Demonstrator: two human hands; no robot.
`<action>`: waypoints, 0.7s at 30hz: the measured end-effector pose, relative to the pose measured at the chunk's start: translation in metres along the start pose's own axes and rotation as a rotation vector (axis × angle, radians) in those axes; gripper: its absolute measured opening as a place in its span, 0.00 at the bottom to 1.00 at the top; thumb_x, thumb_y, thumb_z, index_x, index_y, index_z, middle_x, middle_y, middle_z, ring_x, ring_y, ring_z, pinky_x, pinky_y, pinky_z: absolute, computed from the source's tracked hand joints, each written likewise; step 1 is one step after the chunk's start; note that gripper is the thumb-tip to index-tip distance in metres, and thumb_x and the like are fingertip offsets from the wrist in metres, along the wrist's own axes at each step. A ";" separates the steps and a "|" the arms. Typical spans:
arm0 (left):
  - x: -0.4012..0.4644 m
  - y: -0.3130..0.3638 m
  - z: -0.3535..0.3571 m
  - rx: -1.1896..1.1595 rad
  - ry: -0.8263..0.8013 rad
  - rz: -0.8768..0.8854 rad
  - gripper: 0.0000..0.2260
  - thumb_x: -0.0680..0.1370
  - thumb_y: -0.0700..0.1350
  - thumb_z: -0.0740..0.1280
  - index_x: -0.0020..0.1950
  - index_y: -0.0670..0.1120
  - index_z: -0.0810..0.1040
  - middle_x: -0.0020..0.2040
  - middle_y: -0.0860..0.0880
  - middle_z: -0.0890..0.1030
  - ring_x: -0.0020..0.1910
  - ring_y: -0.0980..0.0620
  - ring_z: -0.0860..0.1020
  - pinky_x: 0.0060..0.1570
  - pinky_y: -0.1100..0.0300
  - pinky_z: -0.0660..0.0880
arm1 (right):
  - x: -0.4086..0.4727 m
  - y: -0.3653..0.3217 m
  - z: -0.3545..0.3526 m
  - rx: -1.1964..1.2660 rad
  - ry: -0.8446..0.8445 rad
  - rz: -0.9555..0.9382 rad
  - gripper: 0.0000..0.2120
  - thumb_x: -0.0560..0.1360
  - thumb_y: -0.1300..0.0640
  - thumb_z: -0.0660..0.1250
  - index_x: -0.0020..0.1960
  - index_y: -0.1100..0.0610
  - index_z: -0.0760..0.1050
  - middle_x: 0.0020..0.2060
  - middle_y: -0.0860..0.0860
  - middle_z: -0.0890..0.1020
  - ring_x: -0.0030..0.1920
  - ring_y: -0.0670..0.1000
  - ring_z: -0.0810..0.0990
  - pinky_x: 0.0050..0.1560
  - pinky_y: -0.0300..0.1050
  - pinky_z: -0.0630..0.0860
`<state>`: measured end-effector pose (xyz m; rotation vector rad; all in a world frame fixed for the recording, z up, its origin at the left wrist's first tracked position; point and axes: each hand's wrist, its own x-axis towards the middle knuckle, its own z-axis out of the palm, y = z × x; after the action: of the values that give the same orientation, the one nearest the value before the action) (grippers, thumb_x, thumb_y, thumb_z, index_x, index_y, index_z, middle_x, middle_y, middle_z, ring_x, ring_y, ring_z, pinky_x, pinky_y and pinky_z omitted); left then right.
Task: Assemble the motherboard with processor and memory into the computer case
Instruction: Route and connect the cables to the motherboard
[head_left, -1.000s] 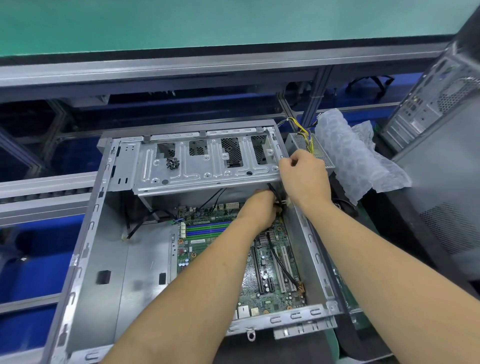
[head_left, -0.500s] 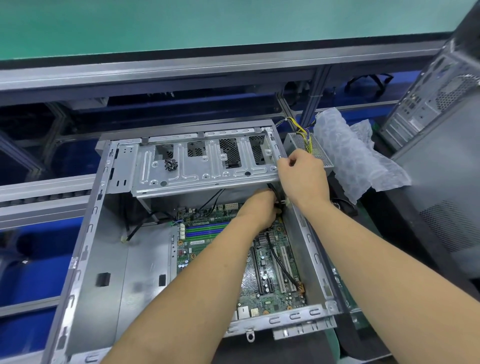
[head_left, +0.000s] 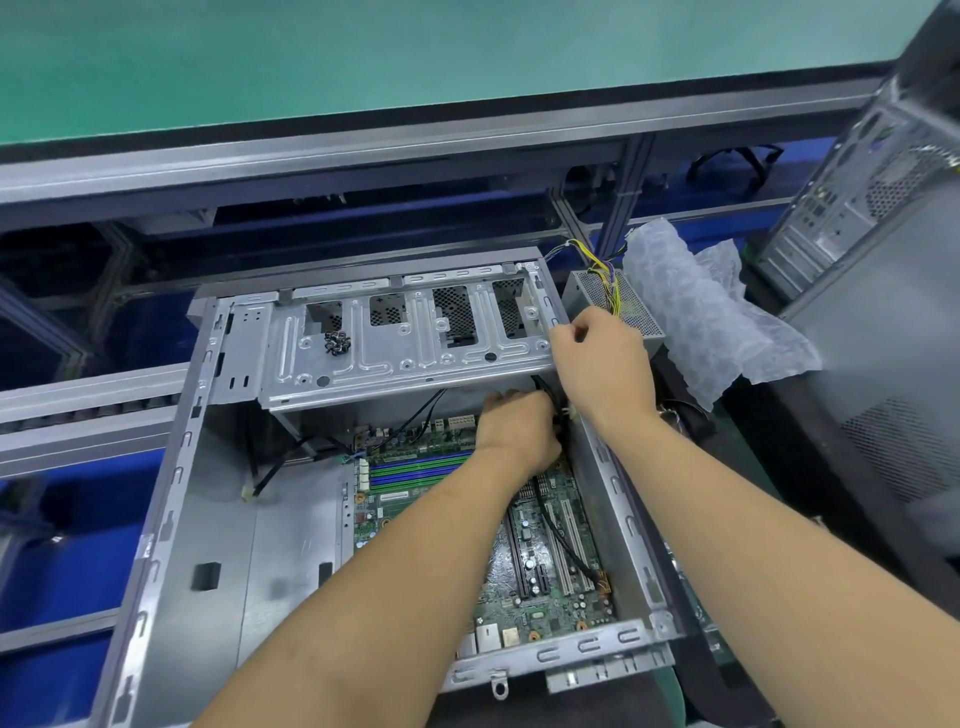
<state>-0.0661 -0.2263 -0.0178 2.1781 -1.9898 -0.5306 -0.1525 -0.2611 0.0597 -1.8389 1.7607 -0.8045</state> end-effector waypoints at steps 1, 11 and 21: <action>0.000 0.001 0.001 -0.003 -0.007 -0.012 0.09 0.76 0.46 0.65 0.38 0.50 0.67 0.45 0.43 0.82 0.50 0.41 0.78 0.59 0.51 0.66 | 0.000 0.000 0.000 0.000 0.000 -0.001 0.10 0.76 0.53 0.60 0.40 0.57 0.72 0.36 0.54 0.78 0.36 0.55 0.74 0.32 0.46 0.67; 0.003 0.007 0.001 -0.118 -0.086 -0.164 0.03 0.75 0.43 0.65 0.48 0.46 0.73 0.52 0.42 0.82 0.51 0.39 0.81 0.45 0.53 0.71 | -0.002 0.001 0.000 -0.002 -0.003 -0.004 0.10 0.77 0.53 0.60 0.42 0.57 0.74 0.38 0.54 0.79 0.39 0.57 0.76 0.37 0.48 0.70; 0.006 -0.020 -0.007 -0.331 -0.149 -0.053 0.11 0.79 0.51 0.69 0.59 0.50 0.81 0.54 0.48 0.83 0.53 0.44 0.80 0.53 0.53 0.78 | -0.001 0.000 0.000 0.003 -0.011 0.018 0.10 0.76 0.52 0.60 0.39 0.57 0.72 0.35 0.52 0.78 0.34 0.51 0.73 0.32 0.45 0.68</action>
<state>-0.0442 -0.2313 -0.0193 2.0422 -1.7604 -0.9781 -0.1524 -0.2601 0.0602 -1.8196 1.7658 -0.7883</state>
